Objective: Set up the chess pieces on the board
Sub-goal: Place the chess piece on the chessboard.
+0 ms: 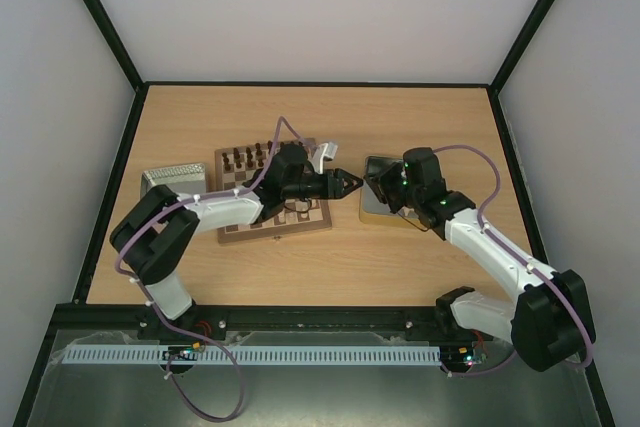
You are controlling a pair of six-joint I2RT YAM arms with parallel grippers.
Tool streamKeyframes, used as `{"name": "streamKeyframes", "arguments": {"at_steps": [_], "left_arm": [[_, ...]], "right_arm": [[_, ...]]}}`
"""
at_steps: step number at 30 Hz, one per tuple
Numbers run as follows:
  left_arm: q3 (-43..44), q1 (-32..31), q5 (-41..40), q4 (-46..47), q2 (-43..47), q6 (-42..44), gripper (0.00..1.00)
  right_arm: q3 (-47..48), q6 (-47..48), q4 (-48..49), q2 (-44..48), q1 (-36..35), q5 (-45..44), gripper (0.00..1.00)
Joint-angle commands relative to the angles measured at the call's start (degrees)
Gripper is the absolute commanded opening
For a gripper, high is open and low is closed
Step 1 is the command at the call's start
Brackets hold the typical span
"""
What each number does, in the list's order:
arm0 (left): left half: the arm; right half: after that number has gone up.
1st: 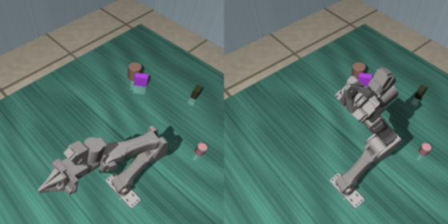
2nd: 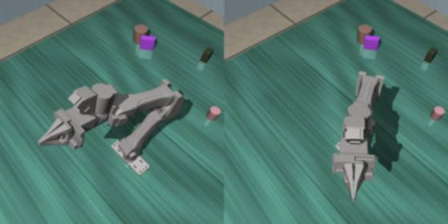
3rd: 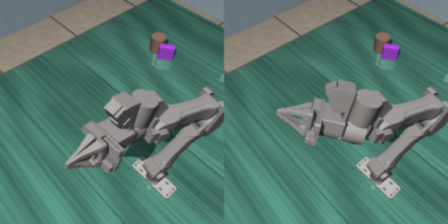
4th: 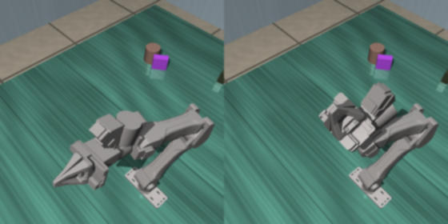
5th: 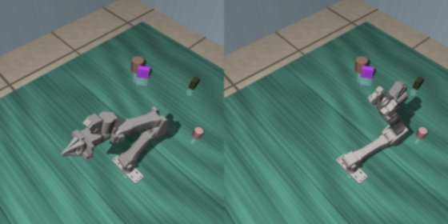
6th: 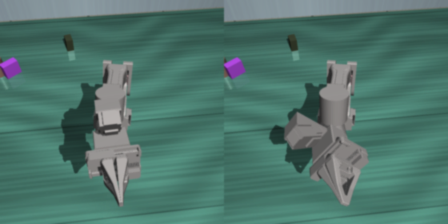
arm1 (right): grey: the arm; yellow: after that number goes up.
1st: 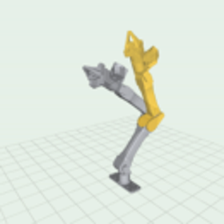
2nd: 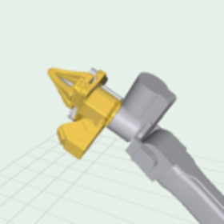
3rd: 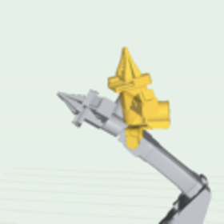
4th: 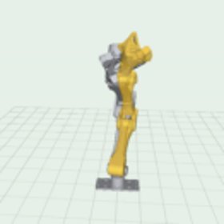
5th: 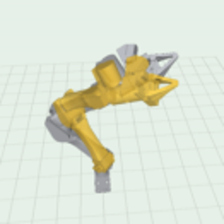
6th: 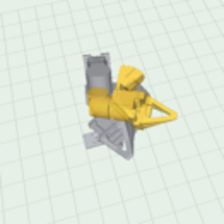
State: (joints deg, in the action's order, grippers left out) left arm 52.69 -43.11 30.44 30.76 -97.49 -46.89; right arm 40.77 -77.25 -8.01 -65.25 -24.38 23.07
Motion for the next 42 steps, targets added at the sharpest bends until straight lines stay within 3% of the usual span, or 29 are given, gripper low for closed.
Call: {"name": "streamKeyframes", "arguments": {"at_steps": [1,8,14,17,20,25,31,36,42], "left_arm": [[2.27,-0.61,1.72,4.11,-1.75,-2.30,0.42],[2.42,-0.97,1.97,4.02,-2.31,-2.80,0.33],[3.31,-1.01,1.31,3.24,-2.67,-1.15,0.13],[4.10,-0.83,0.29,-0.03,-1.10,2.52,0.07],[2.74,0.05,1.52,-1.60,1.73,5.79,0.05],[-0.19,3.37,9.24,-3.60,8.41,9.16,0.03],[-0.32,6.89,19.74,-7.28,17.80,10.89,0.03],[1.01,8.90,28.59,-10.34,22.88,13.21,0.07],[4.00,9.45,31.44,-10.83,24.19,13.38,0.07]], "right_arm": [[-0.68,-0.75,0.96,1.62,0.12,1.57,0.05],[-1.05,-0.95,1.80,1.54,0.12,2.53,0.05],[-0.88,-0.42,1.69,1.87,0.12,3.38,0.07],[0.88,3.12,0.82,1.93,0.12,4.06,0.21],[5.31,10.94,-3.57,1.44,0.12,4.08,0.41],[9.29,22.17,-4.22,2.51,0.22,9.89,0.56],[7.85,23.87,5.26,6.62,0.21,21.82,0.62],[5.44,13.48,23.61,9.50,0.12,32.47,0.58],[6.55,12.35,25.21,8.70,-0.46,38.25,0.54]]}}
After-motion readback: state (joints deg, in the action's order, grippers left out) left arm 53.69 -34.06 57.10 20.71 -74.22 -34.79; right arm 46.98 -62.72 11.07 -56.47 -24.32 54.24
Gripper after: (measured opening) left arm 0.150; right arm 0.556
